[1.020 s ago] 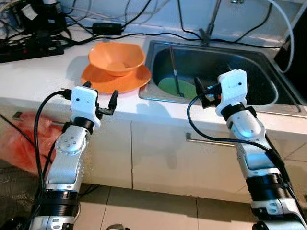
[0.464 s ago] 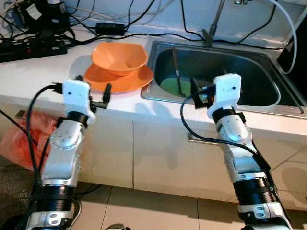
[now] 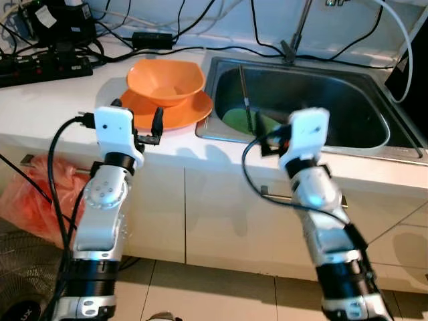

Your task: Kitchen organization

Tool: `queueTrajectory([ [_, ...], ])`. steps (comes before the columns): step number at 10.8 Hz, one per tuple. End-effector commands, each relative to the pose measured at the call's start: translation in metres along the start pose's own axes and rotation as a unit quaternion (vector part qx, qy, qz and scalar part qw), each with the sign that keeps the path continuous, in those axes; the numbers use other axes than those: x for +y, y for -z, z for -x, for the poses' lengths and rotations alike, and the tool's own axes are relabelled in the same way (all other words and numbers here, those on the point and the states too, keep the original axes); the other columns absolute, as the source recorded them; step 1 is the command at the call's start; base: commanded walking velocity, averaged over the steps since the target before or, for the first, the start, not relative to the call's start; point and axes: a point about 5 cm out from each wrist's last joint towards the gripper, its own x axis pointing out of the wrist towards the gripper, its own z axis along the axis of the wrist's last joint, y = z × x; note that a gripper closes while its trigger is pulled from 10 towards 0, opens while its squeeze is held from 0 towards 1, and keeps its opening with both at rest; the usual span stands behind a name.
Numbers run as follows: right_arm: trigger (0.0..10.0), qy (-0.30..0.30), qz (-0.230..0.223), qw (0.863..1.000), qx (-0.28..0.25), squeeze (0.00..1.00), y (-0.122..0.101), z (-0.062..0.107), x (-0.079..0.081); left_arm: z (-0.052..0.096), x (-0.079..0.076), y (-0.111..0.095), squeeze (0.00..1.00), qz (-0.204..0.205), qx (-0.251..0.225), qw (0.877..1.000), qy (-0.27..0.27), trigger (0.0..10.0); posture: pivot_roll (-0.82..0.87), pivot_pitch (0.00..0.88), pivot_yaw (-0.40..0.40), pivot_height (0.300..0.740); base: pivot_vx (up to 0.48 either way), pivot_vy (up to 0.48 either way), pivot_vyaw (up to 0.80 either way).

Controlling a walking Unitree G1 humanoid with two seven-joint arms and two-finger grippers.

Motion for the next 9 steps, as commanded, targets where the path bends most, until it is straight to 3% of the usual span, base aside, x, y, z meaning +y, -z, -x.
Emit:
queueTrajectory([
  [1,10.0,-0.003,-0.004,1.0,-0.007,0.0,-0.006,0.001,0.0,-0.006,-0.005,-0.008,0.0,0.003,-0.018,1.0,0.0,10.0,0.11,0.0,-0.047,0.74,0.0,0.0,0.0],
  [3,10.0,-0.009,-0.007,1.0,-0.005,0.0,-0.008,0.0,0.001,-0.008,-0.002,-0.009,0.0,-0.008,-0.016,1.0,-0.006,10.0,0.11,0.0,-0.054,0.74,0.0,0.0,0.0],
  [7,10.0,0.013,-0.002,0.999,-0.045,0.0,-0.028,0.001,-0.006,-0.003,-0.008,-0.024,0.0,-0.003,-0.043,0.999,0.004,10.0,0.12,0.0,-0.059,0.74,0.397,0.0,0.0],
  [9,10.0,0.012,-0.002,0.999,-0.04,0.0,-0.028,0.001,-0.008,-0.002,-0.008,-0.026,0.0,-0.001,-0.048,0.999,0.004,10.0,0.13,0.0,-0.063,0.74,0.471,0.0,0.0],
])
